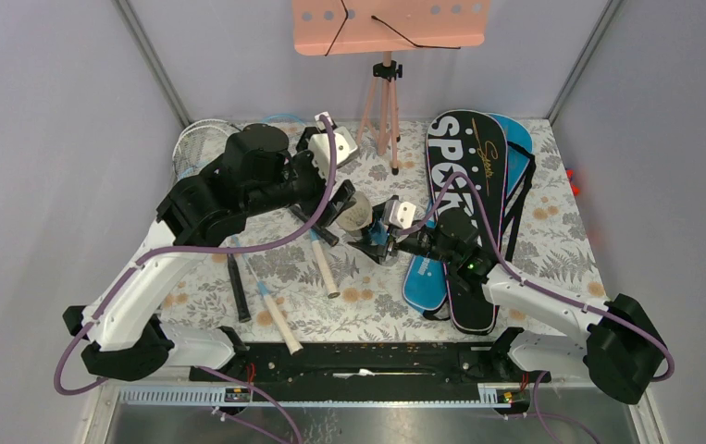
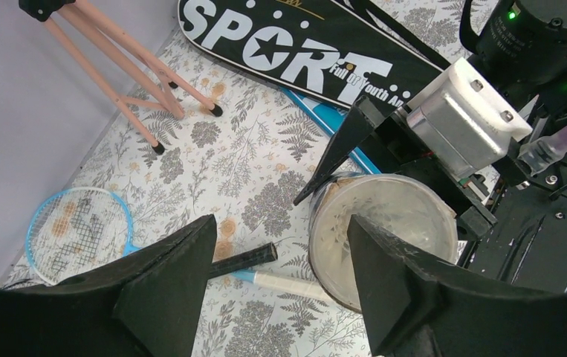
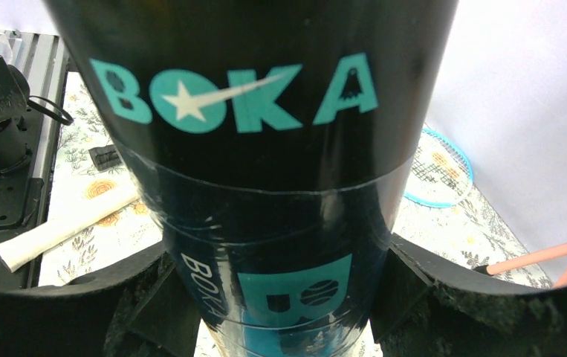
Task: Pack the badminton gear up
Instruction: Close the lid on the shuttle tube.
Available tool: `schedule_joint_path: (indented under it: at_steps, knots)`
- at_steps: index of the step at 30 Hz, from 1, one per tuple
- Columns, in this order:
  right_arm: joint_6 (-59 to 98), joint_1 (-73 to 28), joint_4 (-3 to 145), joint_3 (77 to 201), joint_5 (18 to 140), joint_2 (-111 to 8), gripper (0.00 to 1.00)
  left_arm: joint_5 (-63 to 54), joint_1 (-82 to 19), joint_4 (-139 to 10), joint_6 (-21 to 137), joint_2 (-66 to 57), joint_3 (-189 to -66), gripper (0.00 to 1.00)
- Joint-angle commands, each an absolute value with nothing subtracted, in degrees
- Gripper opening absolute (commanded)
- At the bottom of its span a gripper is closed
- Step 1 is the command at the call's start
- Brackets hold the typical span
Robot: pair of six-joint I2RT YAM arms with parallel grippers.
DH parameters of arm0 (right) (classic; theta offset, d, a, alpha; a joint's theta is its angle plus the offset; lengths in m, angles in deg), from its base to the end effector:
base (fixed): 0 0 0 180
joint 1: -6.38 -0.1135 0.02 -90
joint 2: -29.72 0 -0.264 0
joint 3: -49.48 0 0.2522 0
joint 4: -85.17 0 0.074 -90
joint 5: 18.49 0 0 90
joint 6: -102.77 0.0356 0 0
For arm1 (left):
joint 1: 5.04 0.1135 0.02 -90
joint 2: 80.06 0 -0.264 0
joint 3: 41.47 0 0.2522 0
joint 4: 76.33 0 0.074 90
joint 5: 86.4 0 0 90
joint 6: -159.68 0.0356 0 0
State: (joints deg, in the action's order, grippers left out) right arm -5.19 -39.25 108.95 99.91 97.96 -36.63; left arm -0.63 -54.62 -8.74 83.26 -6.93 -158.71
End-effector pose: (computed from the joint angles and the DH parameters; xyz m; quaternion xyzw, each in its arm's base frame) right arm 0.1715 0.1980 0.3006 -0.4836 0.4527 0.3214 0.6767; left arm 0.1438 -0.1729 0.4981 0.4548 0.7013 -0.1987 0.5117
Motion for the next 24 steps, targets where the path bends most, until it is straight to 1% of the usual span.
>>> schedule_joint_path:
  at_steps: [1,7,10,17,19,22,24]
  knots:
    - [-4.50,-39.15,110.97,100.72,99.58,-34.41,0.43,0.88,-55.39,-10.75,84.19,-5.35,-158.91,0.74]
    - [-5.02,-39.08,109.98,100.77,99.64,-33.71,0.43,-0.49,-56.09,-8.54,86.56,-3.69,-160.41,0.75]
    - [-5.45,-39.05,109.29,100.71,99.63,-33.41,0.43,-0.53,-56.43,-7.77,88.84,-3.76,-159.28,0.75]
    - [-6.04,-39.06,107.91,100.94,99.98,-33.15,0.43,3.38,-59.11,-7.18,91.27,-2.65,-157.37,0.75]
    - [-6.04,-39.06,107.69,100.92,100.17,-33.16,0.42,5.74,-59.52,-7.71,89.27,-1.73,-158.53,0.75]
    - [-5.81,-39.06,108.21,100.76,100.40,-33.46,0.42,6.08,-59.55,-9.67,84.96,-1.02,-160.95,0.74]
    - [-5.41,-39.06,108.41,100.84,100.61,-33.63,0.42,6.11,-59.54,-11.85,82.23,-1.48,-161.38,0.77]
